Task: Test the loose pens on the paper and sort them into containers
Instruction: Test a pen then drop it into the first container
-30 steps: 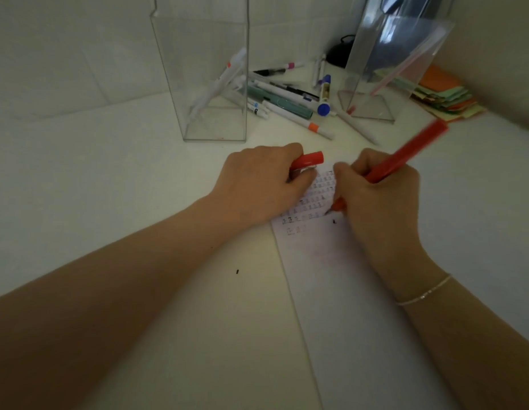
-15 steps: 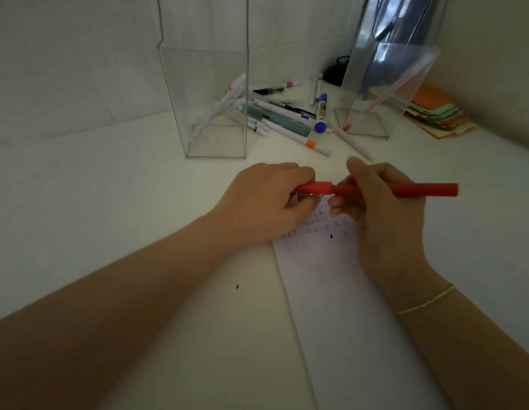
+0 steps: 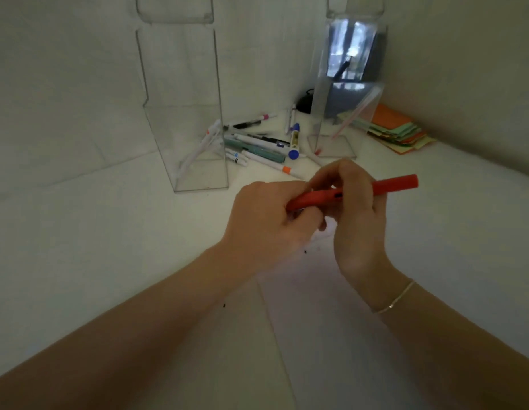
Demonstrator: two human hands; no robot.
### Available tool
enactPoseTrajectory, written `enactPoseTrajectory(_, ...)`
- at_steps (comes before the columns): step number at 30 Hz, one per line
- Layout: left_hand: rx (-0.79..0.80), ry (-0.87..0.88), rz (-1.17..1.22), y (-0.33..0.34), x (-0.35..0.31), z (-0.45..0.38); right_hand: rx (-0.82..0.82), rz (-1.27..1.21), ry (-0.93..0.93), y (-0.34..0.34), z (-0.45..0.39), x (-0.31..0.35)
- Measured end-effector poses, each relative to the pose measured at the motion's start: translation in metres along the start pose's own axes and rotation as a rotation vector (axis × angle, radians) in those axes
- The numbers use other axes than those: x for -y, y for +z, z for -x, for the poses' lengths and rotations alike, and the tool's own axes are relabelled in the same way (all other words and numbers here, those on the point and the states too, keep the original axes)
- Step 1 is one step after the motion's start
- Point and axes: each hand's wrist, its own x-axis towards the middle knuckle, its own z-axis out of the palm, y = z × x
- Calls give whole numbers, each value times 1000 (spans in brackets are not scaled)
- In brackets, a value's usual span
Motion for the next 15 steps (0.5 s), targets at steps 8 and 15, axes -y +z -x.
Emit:
enactPoseTrajectory(8, 267, -208, 595, 76, -99, -18, -222, 333, -263, -99, 11, 75)
enactPoseTrajectory(15, 584, 214, -65, 190, -151, -5, -743, 508, -349, -244, 62, 103)
